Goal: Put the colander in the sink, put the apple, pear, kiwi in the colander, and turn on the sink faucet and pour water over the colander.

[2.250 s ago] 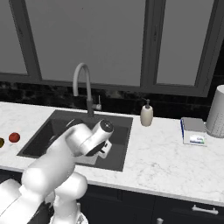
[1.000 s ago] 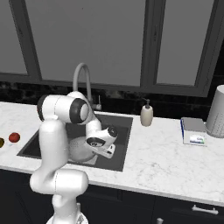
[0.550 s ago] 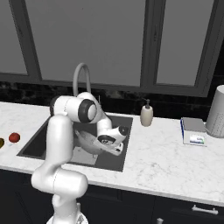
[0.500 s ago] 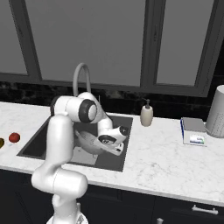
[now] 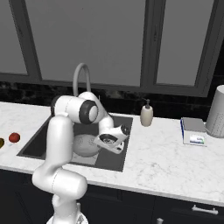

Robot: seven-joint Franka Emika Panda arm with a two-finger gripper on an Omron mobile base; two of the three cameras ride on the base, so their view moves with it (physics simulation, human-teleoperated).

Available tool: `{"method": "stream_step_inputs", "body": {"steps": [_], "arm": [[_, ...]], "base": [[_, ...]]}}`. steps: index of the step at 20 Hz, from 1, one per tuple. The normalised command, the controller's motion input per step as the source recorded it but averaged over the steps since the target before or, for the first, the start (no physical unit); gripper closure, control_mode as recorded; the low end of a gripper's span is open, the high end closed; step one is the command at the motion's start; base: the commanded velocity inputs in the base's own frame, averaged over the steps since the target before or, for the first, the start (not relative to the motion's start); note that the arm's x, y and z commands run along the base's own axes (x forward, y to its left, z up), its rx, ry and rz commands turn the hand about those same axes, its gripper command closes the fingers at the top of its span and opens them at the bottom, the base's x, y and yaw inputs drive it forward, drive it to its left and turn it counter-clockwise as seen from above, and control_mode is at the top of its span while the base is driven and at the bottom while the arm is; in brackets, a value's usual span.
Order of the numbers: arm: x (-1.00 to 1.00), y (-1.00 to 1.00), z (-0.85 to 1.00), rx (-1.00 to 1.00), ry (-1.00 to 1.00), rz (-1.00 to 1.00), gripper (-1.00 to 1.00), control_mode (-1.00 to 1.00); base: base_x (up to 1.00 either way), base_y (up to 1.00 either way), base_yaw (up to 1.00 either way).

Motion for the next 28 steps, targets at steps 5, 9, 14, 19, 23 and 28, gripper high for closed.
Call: {"method": "stream_step_inputs", "body": {"steps": [5, 9, 14, 19, 23, 28], "arm": [[-0.06, -0.02, 0.85, 0.01, 0.00, -0.04, -1.00, -1.00], [-0.51, -0.17, 0.82, 0.06, -0.02, -0.12, -1.00, -1.00], [-0.86, -0.09, 0.75, 0.08, -0.13, -0.23, -1.00, -1.00], [-0.78, 0.03, 0.97, -0.02, -0.08, -0.21, -1.00, -1.00], [-0.70, 0.26, 1.00, -0.19, 0.00, -0.11, -1.00, -1.00], [-0.76, 0.25, 1.00, -0.28, 0.00, -0.02, -1.00, -1.00]], "base": [[0.00, 0.00, 0.00], [0.00, 0.00, 0.00], [0.00, 0.00, 0.00], [0.00, 0.00, 0.00], [0.00, 0.00, 0.00], [0.00, 0.00, 0.00]]}}
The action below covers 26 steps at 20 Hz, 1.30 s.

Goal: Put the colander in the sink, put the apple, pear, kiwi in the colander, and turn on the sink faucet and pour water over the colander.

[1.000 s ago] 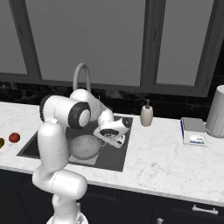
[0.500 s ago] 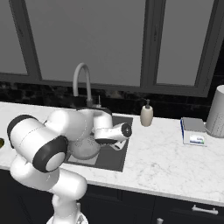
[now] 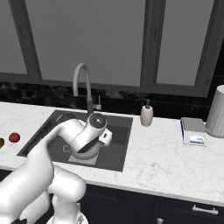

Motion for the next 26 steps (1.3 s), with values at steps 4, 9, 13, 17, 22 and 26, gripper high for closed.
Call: {"method": "stream_step_inputs", "body": {"steps": [4, 9, 13, 17, 22, 26], "arm": [[-0.80, 0.29, 0.80, -0.16, 0.00, 0.00, -1.00, -1.00], [-0.68, 0.52, 0.61, -0.10, -0.04, 0.01, -1.00, -1.00], [-0.53, 0.91, 0.42, -0.19, 0.00, 0.08, -1.00, -1.00], [-0.53, 0.96, 0.17, -0.19, 0.00, 0.10, -1.00, -1.00], [-0.50, 0.62, 0.00, -0.07, -0.03, 0.32, -1.00, -1.00], [-0.47, 0.72, 0.00, -0.03, 0.00, 0.42, -1.00, -1.00]], "base": [[0.00, 0.00, 0.00], [0.00, 0.00, 0.00], [0.00, 0.00, 0.00], [0.00, 0.00, 0.00], [0.00, 0.00, 0.00], [0.00, 0.00, 0.00]]}}
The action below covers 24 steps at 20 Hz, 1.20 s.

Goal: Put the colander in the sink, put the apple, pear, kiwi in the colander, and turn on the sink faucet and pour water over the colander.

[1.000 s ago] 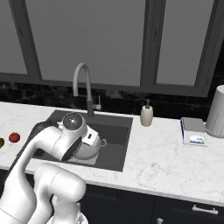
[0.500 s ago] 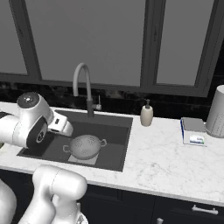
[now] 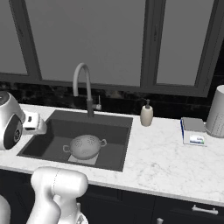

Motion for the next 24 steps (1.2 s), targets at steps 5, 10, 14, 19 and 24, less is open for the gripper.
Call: {"method": "stream_step_inputs", "body": {"steps": [5, 10, 14, 19, 24], "arm": [[-0.47, 0.98, 0.00, -0.05, 0.00, 0.31, -1.00, -1.00], [-0.41, 0.99, 0.00, -0.09, 0.00, 0.15, -1.00, -1.00], [-0.07, 0.87, 0.00, -0.10, -0.05, 0.00, -1.00, -1.00], [0.12, 1.00, 0.00, -0.12, -0.01, 0.00, -1.00, -1.00], [0.34, 0.94, 0.00, -0.09, 0.00, 0.00, -1.00, -1.00]], "base": [[0.00, 0.00, 0.00], [0.00, 0.00, 0.00], [0.00, 0.00, 0.00], [0.00, 0.00, 0.00], [0.00, 0.00, 0.00]]}}
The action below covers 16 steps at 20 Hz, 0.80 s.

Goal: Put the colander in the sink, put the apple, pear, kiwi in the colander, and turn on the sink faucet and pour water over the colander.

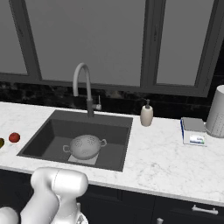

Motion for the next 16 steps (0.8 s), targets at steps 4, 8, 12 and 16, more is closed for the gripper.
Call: {"method": "stream_step_inputs", "body": {"steps": [4, 8, 12, 16], "arm": [[0.67, 0.67, -0.10, -0.08, 0.10, 0.00, -1.00, -1.00], [0.75, 0.35, -0.34, -0.05, 0.17, 0.00, -1.00, -1.00], [0.36, 0.38, -0.46, -0.06, 0.09, 0.00, -1.00, -1.00], [0.24, 0.26, -0.48, -0.08, 0.02, 0.00, -1.00, -1.00]], "base": [[0.00, 0.00, 0.00], [0.00, 0.00, 0.00], [0.00, 0.00, 0.00], [0.00, 0.00, 0.00]]}}
